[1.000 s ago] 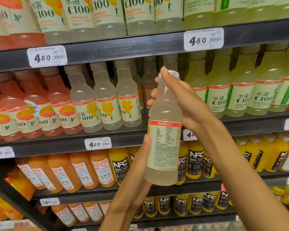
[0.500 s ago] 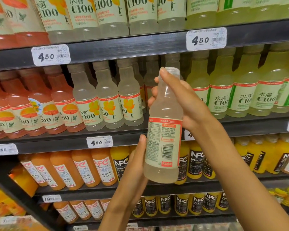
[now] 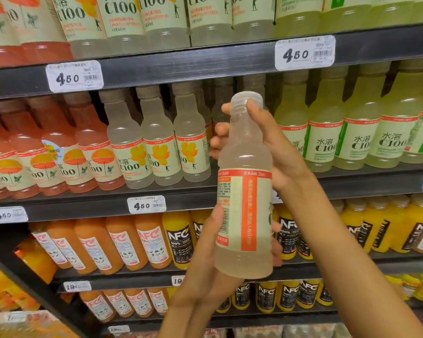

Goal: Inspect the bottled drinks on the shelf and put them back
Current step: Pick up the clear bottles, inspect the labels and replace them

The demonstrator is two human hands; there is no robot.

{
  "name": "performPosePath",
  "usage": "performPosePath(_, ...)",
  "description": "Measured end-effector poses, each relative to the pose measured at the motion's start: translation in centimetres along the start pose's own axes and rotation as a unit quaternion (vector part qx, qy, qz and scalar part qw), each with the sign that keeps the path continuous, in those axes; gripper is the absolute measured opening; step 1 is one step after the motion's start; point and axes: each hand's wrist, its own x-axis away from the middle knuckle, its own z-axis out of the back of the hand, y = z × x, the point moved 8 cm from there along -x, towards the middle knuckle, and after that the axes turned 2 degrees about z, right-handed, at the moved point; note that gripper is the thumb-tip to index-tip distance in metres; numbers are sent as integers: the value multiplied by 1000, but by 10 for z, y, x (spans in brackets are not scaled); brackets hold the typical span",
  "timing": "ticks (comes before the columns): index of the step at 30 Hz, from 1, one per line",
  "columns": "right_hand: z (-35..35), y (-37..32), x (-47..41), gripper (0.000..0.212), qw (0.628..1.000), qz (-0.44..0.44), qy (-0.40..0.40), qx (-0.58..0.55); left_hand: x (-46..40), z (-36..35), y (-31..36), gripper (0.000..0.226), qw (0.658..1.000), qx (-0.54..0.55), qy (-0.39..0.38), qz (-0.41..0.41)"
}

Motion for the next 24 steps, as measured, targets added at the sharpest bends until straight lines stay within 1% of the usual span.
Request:
performPosePath(2,0,1,0,31,1000,8,2,-15,0,7,-3,78,999,-38,34,-10)
performPosePath(4,6,-3,1,26,999,21,25,12,3,18,2,76,988,-129,85,-13)
performPosePath(6,13,-13,5,25,994,48,59,73,7,30,13,57,966,-222,135,-18)
performPosePath(7,16,-17,7,24,989,65,81,106,8,30,19,47,959,-249,135,-25)
performPosePath(8,20,-20,8,22,983,79,104,132,8,29,23,43,951,-278,131,-32)
performPosePath(11,28,-20,9,24,973,80,157,151,3,26,25,40,929,-341,138,-42)
performPosePath(12,29,-19,9,26,971,73,164,157,3,25,25,42,928,-343,139,-48)
performPosePath(14,29,-19,7,28,972,56,156,166,4,22,25,52,940,-308,137,-54)
performPosePath(16,26,-19,5,27,980,50,127,142,5,22,22,69,963,-237,128,-28)
performPosePath(17,23,-19,4,26,985,55,113,119,5,20,19,74,976,-191,108,-14)
performPosePath(19,18,-20,1,23,992,68,90,56,4,8,16,71,993,-106,46,1)
performPosePath(20,15,-20,-2,24,994,69,80,30,4,3,14,68,996,-84,31,9)
performPosePath(22,9,-19,-5,22,996,59,60,7,3,-2,9,63,998,-66,18,16)
performPosePath(24,5,-19,-7,16,997,57,48,3,3,1,9,63,997,-70,22,9)
